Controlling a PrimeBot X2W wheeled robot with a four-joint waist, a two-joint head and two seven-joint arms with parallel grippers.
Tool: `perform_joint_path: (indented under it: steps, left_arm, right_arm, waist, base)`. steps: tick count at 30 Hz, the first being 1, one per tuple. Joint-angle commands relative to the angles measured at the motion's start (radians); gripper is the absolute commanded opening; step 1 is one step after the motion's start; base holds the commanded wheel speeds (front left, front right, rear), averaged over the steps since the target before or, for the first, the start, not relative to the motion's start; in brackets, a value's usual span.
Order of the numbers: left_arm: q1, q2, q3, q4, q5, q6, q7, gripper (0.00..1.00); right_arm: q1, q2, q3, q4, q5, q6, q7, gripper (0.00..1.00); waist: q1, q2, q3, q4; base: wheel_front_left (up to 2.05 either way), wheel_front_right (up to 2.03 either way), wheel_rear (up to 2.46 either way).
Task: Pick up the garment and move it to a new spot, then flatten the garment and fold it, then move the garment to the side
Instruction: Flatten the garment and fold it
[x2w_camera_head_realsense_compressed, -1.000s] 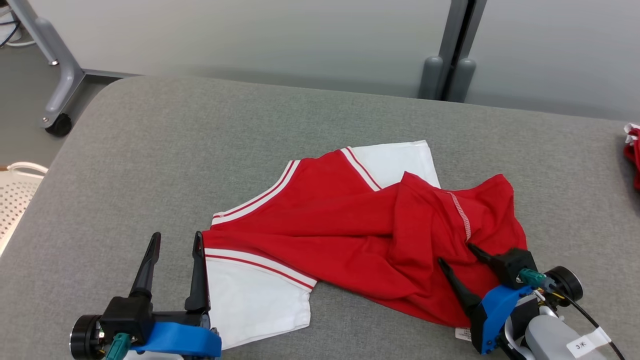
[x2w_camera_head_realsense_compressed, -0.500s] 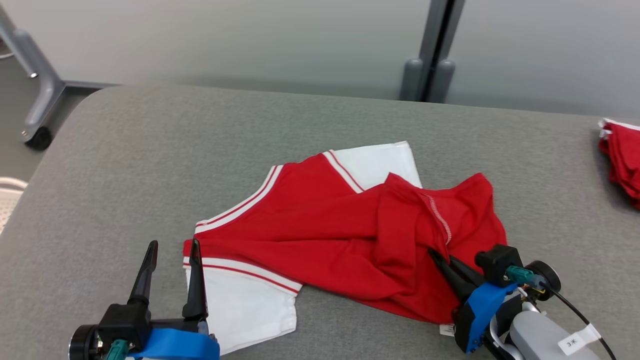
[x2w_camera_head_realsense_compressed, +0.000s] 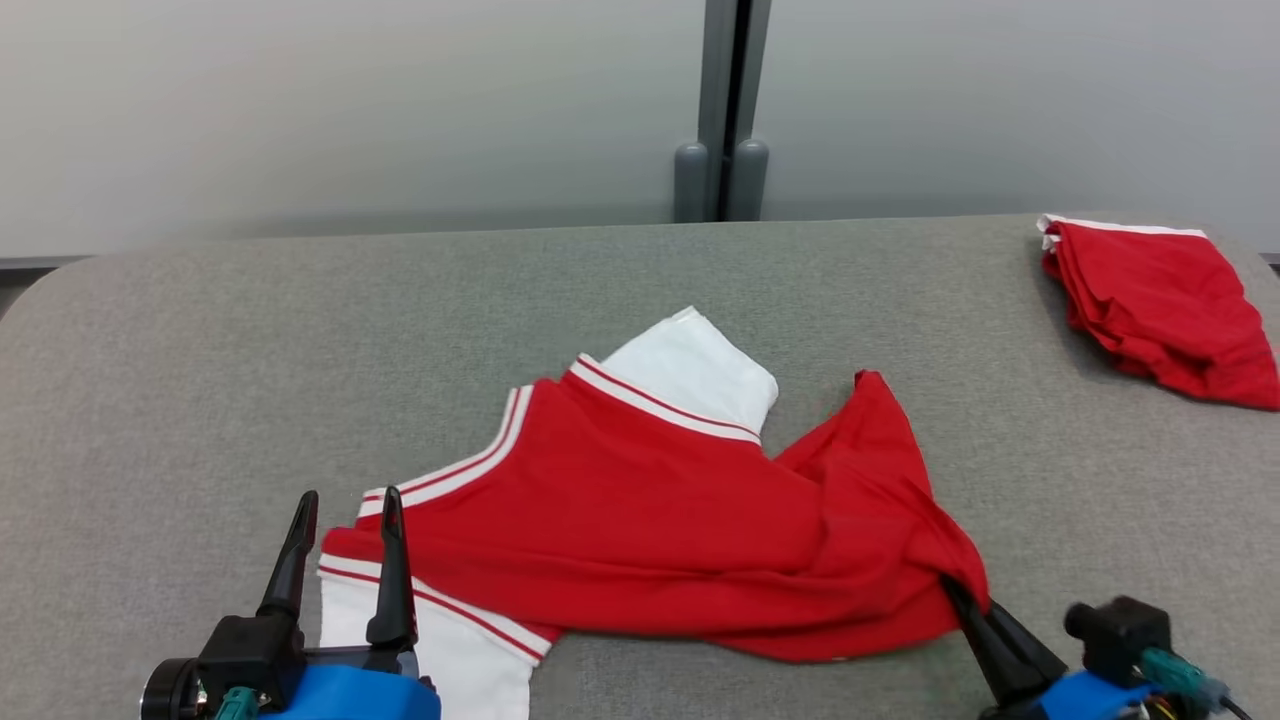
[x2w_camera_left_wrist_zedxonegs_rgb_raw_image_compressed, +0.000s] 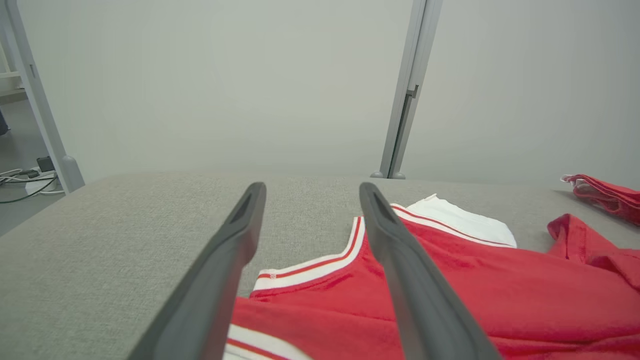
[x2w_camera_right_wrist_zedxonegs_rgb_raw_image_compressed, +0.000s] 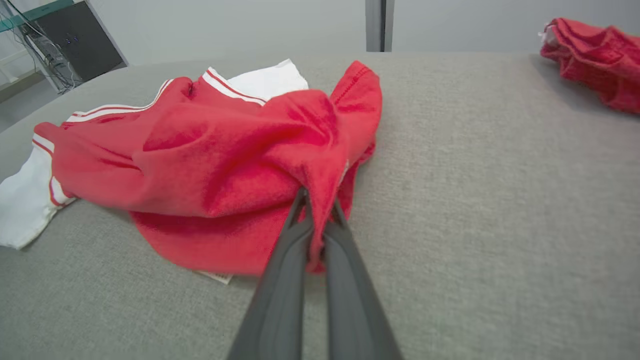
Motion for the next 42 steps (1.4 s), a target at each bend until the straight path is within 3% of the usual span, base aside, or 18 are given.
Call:
perform_joint_path:
  steps: [1,4,5,7,19,27,42]
  left_arm:
    - [0.005,0.000,-0.002,0.001,0.002,0.001,-0.004,1.00]
    - [0.009,0.000,-0.005,0.002,-0.001,0.000,-0.004,1.00]
    - [0.010,0.000,-0.006,0.004,-0.001,-0.001,-0.004,1.00]
    - [0.010,-0.001,-0.007,0.006,0.000,-0.001,-0.004,1.00]
    - [0.013,-0.001,0.002,0.005,-0.005,-0.001,-0.004,1.00]
    - [-0.003,-0.001,-0.006,0.004,-0.009,0.004,-0.004,1.00]
    - [-0.029,-0.001,-0.022,0.004,-0.016,0.009,-0.004,1.00]
  right_arm:
    - [0.035,0.004,-0.029,-0.011,0.001,0.000,0.003,0.00]
    - [0.081,0.027,-0.074,-0.027,-0.005,0.000,0.012,0.01]
    - [0.092,0.029,-0.083,-0.032,-0.012,0.000,0.016,0.25]
    - [0.105,0.038,-0.100,-0.043,-0.021,0.000,0.017,1.00]
    - [0.095,0.042,-0.191,-0.148,-0.089,0.000,0.043,1.00]
    - [-0.030,-0.002,-0.133,-0.182,-0.103,0.000,0.133,1.00]
    - [-0.205,-0.040,0.030,0.090,-0.007,0.000,0.247,1.00]
  waist:
    - [0.0001,0.0000,-0.005,-0.010]
    - [0.0001,0.0000,-0.004,-0.019]
    - [0.0001,0.0000,-0.004,-0.020]
    - [0.0001,0.0000,-0.004,-0.019]
    - [0.0001,0.0000,-0.006,-0.001]
    - [0.0001,0.0000,0.009,0.014]
    - [0.0001,0.0000,0.049,0.074]
  base:
    - [0.00,0.00,0.00]
    - [0.00,0.00,0.00]
    - [0.00,0.00,0.00]
    - [0.00,0.00,0.00]
    - [0.00,0.00,0.00]
    - [0.00,0.00,0.00]
    - [0.00,0.00,0.00]
